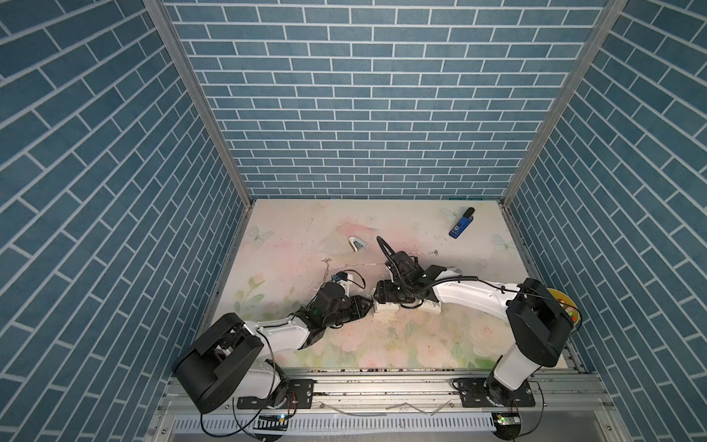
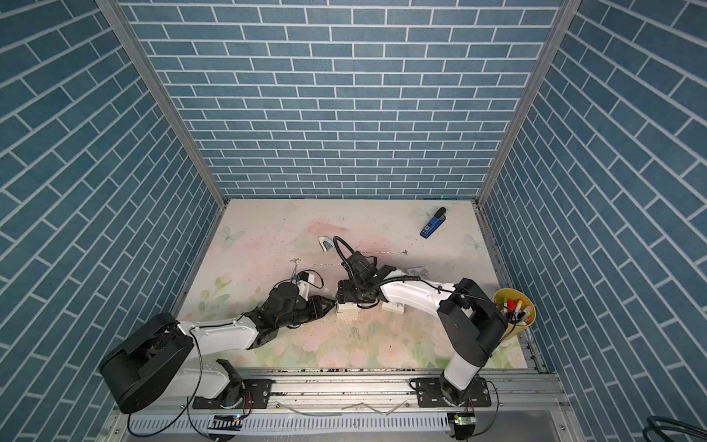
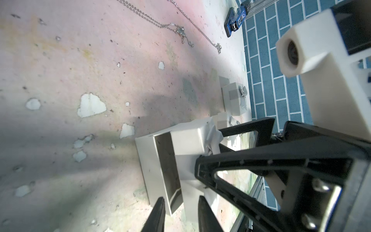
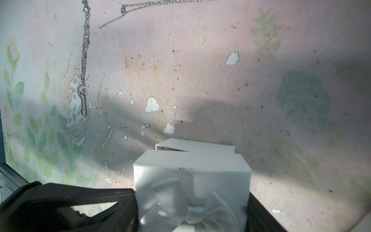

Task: Take the necklace out of the lift-off lid jewelry box
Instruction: Close the lid on the jewelry box.

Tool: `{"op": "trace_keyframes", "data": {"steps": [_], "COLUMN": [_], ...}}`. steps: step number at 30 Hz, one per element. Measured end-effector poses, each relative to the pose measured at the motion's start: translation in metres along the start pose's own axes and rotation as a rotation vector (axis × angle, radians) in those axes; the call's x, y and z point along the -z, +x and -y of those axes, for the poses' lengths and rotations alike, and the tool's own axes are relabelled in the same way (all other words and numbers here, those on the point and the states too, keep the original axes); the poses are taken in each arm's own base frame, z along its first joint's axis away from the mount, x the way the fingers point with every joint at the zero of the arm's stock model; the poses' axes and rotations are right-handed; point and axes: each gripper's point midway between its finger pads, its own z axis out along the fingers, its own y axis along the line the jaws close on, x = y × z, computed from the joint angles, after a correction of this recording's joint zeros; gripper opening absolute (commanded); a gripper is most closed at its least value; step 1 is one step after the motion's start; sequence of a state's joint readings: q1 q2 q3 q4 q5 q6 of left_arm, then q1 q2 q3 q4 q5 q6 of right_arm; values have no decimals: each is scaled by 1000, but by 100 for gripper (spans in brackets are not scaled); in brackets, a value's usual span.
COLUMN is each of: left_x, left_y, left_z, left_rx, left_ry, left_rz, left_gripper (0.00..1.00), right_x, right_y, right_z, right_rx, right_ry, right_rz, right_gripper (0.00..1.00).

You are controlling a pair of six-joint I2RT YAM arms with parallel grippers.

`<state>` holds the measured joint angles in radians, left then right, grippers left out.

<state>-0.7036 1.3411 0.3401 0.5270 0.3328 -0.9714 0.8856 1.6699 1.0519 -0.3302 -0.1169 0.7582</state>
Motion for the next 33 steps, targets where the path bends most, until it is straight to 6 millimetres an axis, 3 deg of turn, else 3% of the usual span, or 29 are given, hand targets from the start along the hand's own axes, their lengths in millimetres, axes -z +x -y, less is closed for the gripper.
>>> {"op": "trace_keyframes", "data": {"steps": [9,15,25,33], "left_x": [10,12,-7,-18], "left_y": [-3,1,11,8], "left_z": [-16,-31,-49,-45], "left_rx": [-3,-13,-39,-51], "left_ry": [-51,-83,-102,-55], "left_rz": [5,-8,-52,-47], "left_gripper": [32,27,20,18], "right_x": [-2,-4,-4,-8], "right_y": [-1,2,1,2], "right_z": [-1,2,-3,-7], "right_rx": [6,10,31,55], "right_ry": [6,16,2,-11], "right_rz": [-9,-24,-35,-57], "right_gripper": [66,67,67,68]}}
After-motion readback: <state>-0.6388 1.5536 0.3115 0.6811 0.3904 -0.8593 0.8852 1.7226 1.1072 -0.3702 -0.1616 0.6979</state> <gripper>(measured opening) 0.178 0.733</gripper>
